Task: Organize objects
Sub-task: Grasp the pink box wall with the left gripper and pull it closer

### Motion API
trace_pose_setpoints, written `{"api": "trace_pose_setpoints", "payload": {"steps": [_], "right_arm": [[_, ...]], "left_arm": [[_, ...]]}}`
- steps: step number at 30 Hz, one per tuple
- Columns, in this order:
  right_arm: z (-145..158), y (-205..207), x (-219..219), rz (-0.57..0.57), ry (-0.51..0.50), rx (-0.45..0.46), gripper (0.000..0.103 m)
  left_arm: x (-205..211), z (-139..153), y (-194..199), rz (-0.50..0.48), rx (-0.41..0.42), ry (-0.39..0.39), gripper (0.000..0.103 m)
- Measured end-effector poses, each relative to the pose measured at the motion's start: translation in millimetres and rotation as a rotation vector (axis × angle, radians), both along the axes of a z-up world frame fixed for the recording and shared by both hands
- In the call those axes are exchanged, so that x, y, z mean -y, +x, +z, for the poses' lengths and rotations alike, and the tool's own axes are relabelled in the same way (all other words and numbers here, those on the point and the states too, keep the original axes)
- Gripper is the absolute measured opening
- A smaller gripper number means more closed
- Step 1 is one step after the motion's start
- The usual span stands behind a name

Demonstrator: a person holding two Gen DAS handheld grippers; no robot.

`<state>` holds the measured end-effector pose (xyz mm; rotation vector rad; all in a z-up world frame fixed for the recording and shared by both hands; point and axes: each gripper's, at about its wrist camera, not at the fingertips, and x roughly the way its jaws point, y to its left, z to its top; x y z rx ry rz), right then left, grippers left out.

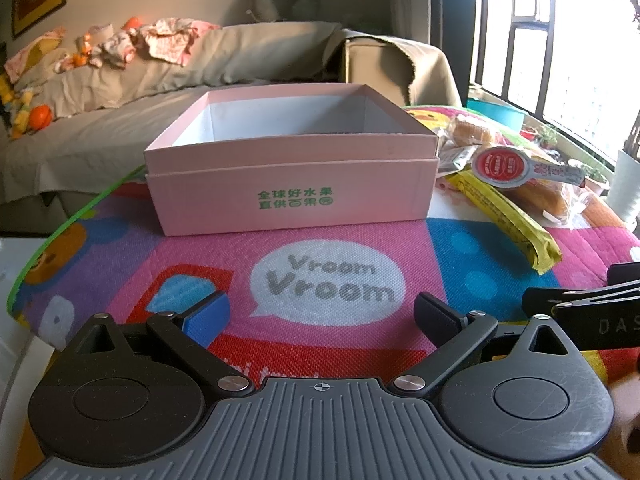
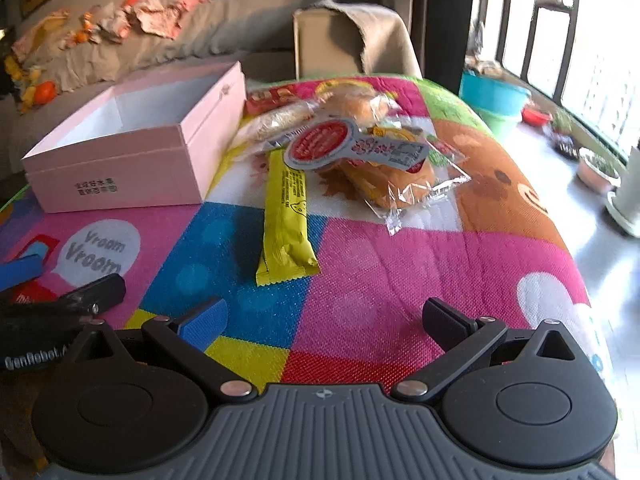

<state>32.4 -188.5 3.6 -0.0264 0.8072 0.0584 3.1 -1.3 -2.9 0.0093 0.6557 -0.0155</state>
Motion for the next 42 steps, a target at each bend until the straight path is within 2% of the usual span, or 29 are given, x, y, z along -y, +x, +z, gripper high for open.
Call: {"api": "trace_pose_setpoints", "payload": {"steps": [6,8,11,12,13,15,16,18,20,22,24,25,26,27,28,29,32,34,35,38,40,42], "right_arm": [[2.5,1.0,1.5,0.014,0.006,-0.032,0.103],[2.8,0.3,2.0,0.026,0.004,-0.033,0.103],[4.7,0.6,2.3,0.074,-0.002,-0.044,0.103],[5.7,0.7,2.8,0.087,-0.001,-0.052,0.103],[7.1,1.4,3.8,0.095,0.005,-0.061,0.103],[12.1,3.2,6.4,0.091,0.033,-0.065,0.103],[17.6,2.1,7.7,0.086,0.054,-0.041,0.103],[31.0,-3.1,6.9,0.07,0.053,0.049,0.103],[44.5,-5.9,2.3,0.049,0.012,0.168,0.103],[53.0,-4.7,-2.8,0.045,-0.015,0.244,0.103],[53.6,8.2,-9.1,0.083,-0.041,0.206,0.103],[51.5,15.3,-11.7,0.113,-0.034,0.17,0.103],[48.9,20.6,-13.4,0.128,-0.024,0.145,0.103],[45.2,27.6,-14.6,0.136,-0.017,0.118,0.101],[41.9,34.3,-16.1,0.144,-0.018,0.098,0.099],[38.0,40.2,-19.4,0.154,-0.027,0.08,0.093],[27.2,49.9,-26.9,0.162,-0.051,0.059,0.087],[22.9,58.9,-27.8,0.157,-0.042,0.039,0.081],[24.6,60.4,-28.0,0.155,-0.034,0.037,0.075],[44.2,50.7,-23.6,0.18,-0.038,0.127,0.072],[56.6,46.7,-20.9,0.194,-0.105,0.205,0.072],[61.2,52.3,-19.0,0.217,-0.191,0.231,0.072]], "left_arm": [[-24.4,20.9,4.6,-0.026,-0.013,-0.07,0.101],[-36.4,41.4,6.4,-0.019,0.045,-0.069,0.101],[-57.4,72.6,13.8,0.026,0.174,-0.013,0.101],[-66.4,79.3,20.2,0.04,0.193,-0.01,0.101],[-76.7,83.5,31.0,0.052,0.186,-0.016,0.101],[-94.2,83.2,55.4,0.072,0.119,-0.022,0.101],[-100.1,81.0,65.8,0.077,0.094,-0.023,0.101],[-112.7,74.2,84.8,0.081,0.049,-0.035,0.101],[-117.8,67.6,99.0,0.076,0.013,-0.049,0.101],[-120.5,62.4,110.1,0.087,-0.002,-0.048,0.101],[-119.4,57.2,109.5,0.085,-0.003,-0.054,0.099],[-120.2,55.8,111.4,0.075,-0.008,-0.068,0.097],[-120.4,54.0,112.8,0.068,-0.014,-0.079,0.084],[-119.8,51.5,114.4,0.061,-0.02,-0.084,0.061],[-118.3,48.3,114.5,0.061,-0.027,-0.076,0.049],[-117.2,44.2,115.8,0.068,-0.037,-0.064,0.032],[-114.7,38.6,122.8,0.091,-0.067,-0.059,0.03],[-117.4,37.0,123.5,0.11,-0.083,-0.069,0.023],[-119.7,37.2,123.3,0.121,-0.092,-0.071,0.017],[-127.0,38.2,121.6,0.117,-0.093,-0.091,0.012],[-127.8,37.1,121.0,0.111,-0.095,-0.088,0.012],[-126.0,37.4,120.5,0.106,-0.09,-0.07,0.012]]}}
